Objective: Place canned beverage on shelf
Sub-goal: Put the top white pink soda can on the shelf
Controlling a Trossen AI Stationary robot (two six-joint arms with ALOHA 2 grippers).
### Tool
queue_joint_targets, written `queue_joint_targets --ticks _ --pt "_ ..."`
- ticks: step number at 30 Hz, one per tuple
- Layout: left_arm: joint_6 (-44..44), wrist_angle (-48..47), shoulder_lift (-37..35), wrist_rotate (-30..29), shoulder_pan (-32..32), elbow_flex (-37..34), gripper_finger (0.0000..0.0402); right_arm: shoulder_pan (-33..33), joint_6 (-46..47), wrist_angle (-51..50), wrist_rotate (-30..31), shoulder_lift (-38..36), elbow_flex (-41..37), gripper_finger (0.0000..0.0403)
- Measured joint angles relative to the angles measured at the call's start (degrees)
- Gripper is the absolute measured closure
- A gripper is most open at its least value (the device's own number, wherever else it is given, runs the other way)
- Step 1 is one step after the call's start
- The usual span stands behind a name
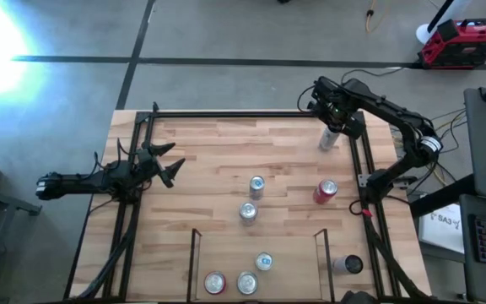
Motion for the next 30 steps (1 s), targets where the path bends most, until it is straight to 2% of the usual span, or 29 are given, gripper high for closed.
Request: queue_joint_targets --ticks 6,14,16,22,30 --pt "0.0 0.0 0.0 0.0 0.0 0.0 0.0056 -0.1 -14.3 2.4 -4.0 -0.4 0.0 0.0158" --pt "0.0 0.0 0.0 0.0 0.0 0.0 0.0056 0.9 -34.6 3.2 -15.9 -1.7 2.6 0.0142" --pt "0.0 0.0 0.0 0.0 0.0 0.0 0.0056 2.1 -37.1 3.1 -15.8 -1.9 4.1 0.0150" --pt "0.0 0.0 0.0 0.0 0.0 0.0 0.0056 8.4 -42.9 2.1 -10.6 -1.9 7.2 0.0159" --pt "0.0 0.0 0.0 0.0 0.0 0.0 0.0056 15.8 -52.8 1.3 -10.1 -1.8 9.9 0.0151"
